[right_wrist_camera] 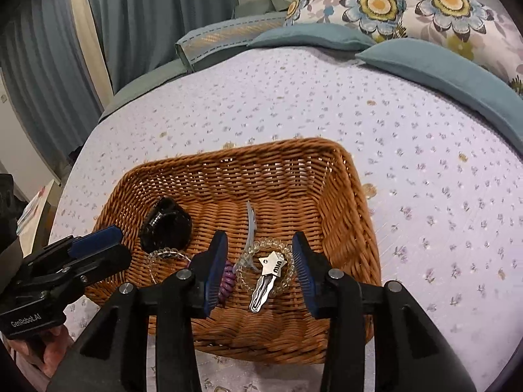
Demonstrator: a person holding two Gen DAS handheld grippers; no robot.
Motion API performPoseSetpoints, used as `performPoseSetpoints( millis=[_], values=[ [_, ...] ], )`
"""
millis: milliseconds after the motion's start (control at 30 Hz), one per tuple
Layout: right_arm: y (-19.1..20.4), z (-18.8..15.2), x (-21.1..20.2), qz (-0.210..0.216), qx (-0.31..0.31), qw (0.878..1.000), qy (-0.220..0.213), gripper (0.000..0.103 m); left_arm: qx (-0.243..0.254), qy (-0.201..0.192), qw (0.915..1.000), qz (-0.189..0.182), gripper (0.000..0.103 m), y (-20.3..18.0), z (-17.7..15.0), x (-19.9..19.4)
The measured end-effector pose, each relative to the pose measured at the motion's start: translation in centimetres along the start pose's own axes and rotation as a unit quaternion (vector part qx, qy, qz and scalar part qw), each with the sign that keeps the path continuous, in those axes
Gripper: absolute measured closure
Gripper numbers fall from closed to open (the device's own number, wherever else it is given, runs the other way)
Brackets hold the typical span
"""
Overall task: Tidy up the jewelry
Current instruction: 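Place the bracelet and key into the basket and open both tools, then move both tools back toward the remaining jewelry on the quilt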
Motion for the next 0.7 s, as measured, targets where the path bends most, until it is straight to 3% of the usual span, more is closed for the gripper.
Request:
performPoseSetpoints(
  millis=[400, 567, 700],
  values=[
    [0.0, 0.4, -2.4, 0.000, -0.004, 1.000, -0.026, 0.059, 0.010, -0.014, 0.9998, -0.008, 0.053, -1.3, 0.3, -1.9],
    [0.0, -0.6, -5.6, 0.003, -0.007, 0.999, -0.041, 0.059, 0.005, -0.020, 0.9996, -0.019, 0.053, -2.8, -0.4, -4.7],
    [-0.4, -2.9, -8.8, 0.010, 0.000, 0.999, -0.046, 0.059, 0.002, -0.025, 0.9995, -0.021, 0.053, -4.3, -2.9, -8.2]
  ],
)
Point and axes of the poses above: each gripper's, at about its wrist camera, not at the fingertips, and x roughly the way its jaws point, y to its left, z to its top, the point moved 9 cm from there along x, roughly the way its jaws point, and after that the axes turned 12 degrees about -z, right-handed, at the moved point
